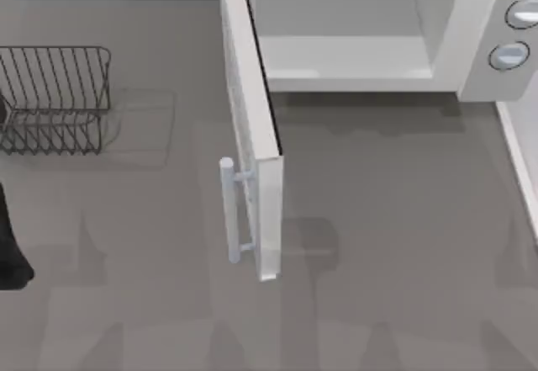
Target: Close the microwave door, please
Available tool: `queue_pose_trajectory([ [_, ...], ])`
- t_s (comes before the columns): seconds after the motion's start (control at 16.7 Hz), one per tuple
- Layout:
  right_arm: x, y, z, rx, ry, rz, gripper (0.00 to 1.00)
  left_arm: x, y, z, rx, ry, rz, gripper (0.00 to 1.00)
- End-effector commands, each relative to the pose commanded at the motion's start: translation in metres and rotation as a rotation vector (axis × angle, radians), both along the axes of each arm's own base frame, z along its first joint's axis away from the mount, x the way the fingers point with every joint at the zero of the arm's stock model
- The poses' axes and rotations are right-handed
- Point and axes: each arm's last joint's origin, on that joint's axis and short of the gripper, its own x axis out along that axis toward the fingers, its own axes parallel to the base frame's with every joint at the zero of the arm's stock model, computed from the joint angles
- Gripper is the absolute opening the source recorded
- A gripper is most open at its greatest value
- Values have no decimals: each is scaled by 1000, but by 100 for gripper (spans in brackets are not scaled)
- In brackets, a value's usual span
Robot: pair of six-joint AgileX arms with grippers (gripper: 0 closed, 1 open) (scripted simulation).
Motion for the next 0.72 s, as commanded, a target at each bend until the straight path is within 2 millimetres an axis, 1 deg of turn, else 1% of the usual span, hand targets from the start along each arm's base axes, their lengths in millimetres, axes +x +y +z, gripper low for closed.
queue_pose_trajectory([
  [0.18,0,0,0,0,0,0,100,0,0,2,4,6,-4,100],
  [0.36,0,0,0,0,0,0,100,0,-3,20,45,58,-42,100],
  [0.54,0,0,0,0,0,0,100,3,-7,54,120,152,-118,100],
  [0.72,0,0,0,0,0,0,100,15,-14,97,220,273,-232,100],
])
